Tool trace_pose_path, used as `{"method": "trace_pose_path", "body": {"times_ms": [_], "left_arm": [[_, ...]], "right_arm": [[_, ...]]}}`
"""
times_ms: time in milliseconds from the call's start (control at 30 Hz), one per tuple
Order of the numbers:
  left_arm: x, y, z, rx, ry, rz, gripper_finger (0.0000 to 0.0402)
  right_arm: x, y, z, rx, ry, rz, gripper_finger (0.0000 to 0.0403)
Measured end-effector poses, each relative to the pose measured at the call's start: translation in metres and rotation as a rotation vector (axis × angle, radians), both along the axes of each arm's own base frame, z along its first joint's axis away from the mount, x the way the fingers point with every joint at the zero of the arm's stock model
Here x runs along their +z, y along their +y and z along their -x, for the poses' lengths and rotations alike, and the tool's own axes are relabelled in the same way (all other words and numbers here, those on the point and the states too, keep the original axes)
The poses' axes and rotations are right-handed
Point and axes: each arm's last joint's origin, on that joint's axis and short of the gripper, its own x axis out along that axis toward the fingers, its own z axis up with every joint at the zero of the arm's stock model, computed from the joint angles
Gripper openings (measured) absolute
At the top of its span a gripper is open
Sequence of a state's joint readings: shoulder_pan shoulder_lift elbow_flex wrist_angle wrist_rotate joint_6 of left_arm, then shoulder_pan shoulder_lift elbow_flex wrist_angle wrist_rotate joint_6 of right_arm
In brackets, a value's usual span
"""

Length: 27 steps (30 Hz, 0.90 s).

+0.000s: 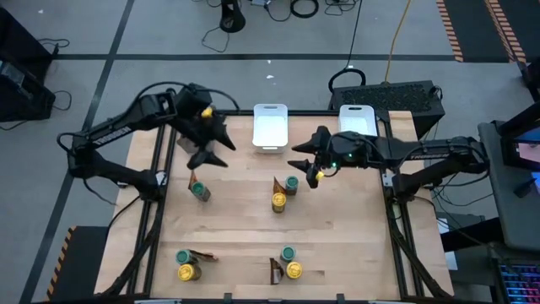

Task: Sort spices by type
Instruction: Put the bottom left yellow seasoning bottle into the black bin

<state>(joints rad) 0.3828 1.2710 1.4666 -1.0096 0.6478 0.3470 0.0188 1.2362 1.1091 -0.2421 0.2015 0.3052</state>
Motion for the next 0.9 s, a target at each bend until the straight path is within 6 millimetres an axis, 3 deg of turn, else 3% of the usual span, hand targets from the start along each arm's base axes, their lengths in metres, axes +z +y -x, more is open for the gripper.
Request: {"method": "trace_pose_path", "body": {"times_ms": [333,533,700,900], "left_arm": [[0.006,-0.023,-0.034,0.088,-0.081,0.048,0.0301],[0.010,-0.049,-0.055,0.139,-0.123,0.157,0.0301],[0.004,-0.080,-0.053,0.231,0.020,0.269,0.0301],[0.009,-0.127,-0.051,0.336,0.055,0.351,0.0301]], "right_arm": [[-0.012,0.009,0.006,0.097,0.179,0.213,0.0219],[-0.020,0.012,0.012,0.209,0.272,0.155,0.0219],[-0.027,0.014,0.018,0.305,0.354,0.104,0.0219],[-0.030,0.014,0.020,0.367,0.406,0.215,0.0219]]}}
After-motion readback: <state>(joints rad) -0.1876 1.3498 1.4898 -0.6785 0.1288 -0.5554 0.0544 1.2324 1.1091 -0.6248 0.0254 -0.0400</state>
